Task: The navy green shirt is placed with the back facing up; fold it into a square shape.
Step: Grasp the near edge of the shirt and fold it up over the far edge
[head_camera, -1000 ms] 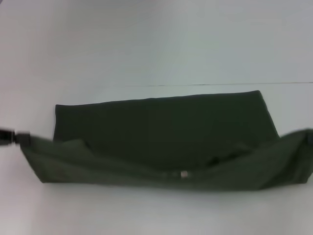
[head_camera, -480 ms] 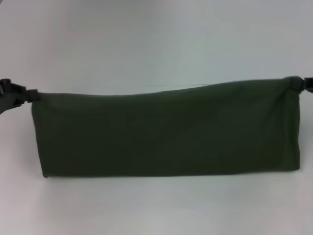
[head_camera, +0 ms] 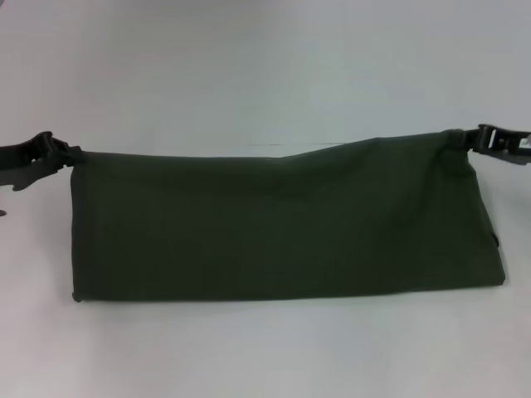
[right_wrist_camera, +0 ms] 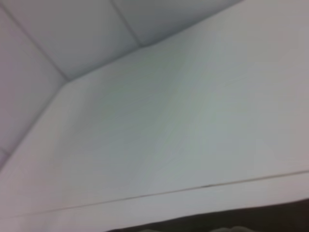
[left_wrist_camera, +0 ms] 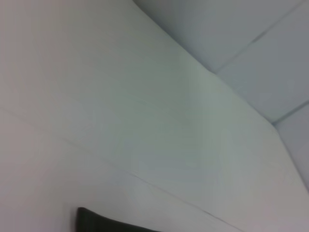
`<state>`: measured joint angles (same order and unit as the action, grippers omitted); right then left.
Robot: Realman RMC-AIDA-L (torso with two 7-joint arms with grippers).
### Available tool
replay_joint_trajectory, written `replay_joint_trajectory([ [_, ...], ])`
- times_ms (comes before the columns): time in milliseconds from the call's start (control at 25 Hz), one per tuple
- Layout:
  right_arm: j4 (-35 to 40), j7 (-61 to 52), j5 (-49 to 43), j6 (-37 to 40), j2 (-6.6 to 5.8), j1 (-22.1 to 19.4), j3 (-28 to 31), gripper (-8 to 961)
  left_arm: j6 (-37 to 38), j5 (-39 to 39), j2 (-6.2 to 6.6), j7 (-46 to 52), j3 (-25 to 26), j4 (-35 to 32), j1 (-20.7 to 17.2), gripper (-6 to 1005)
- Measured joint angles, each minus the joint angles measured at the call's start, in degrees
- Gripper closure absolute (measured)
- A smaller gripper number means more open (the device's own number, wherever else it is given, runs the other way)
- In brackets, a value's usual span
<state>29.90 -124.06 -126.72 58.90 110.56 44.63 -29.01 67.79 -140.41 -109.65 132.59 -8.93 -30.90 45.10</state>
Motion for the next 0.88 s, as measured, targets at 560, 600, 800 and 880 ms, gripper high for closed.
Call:
replay_joint_trajectory([
  [560, -2.81, 0.68, 0.09, -16.36, 3.51, 2.02, -4.42, 863, -19.64, 10.43, -4.93, -9.29, -1.70, 6.72, 0.43, 979],
  [600, -2.93, 0.69, 0.09, -17.03, 3.54, 2.08, -4.76, 863, -20.61, 10.92, -5.28, -9.69, -1.70, 6.77, 0.42, 976],
  [800, -3.34, 0.37, -0.06, -20.19, 3.72, 2.38, -7.46, 651, -25.35, 11.76, -6.22, -10.64, -1.66, 8.17, 0.18, 922],
  [880, -3.37, 0.27, -0.11, -20.95, 3.83, 2.53, -8.18, 569, -26.25, 11.81, -6.26, -10.65, -1.46, 8.52, 0.02, 856],
])
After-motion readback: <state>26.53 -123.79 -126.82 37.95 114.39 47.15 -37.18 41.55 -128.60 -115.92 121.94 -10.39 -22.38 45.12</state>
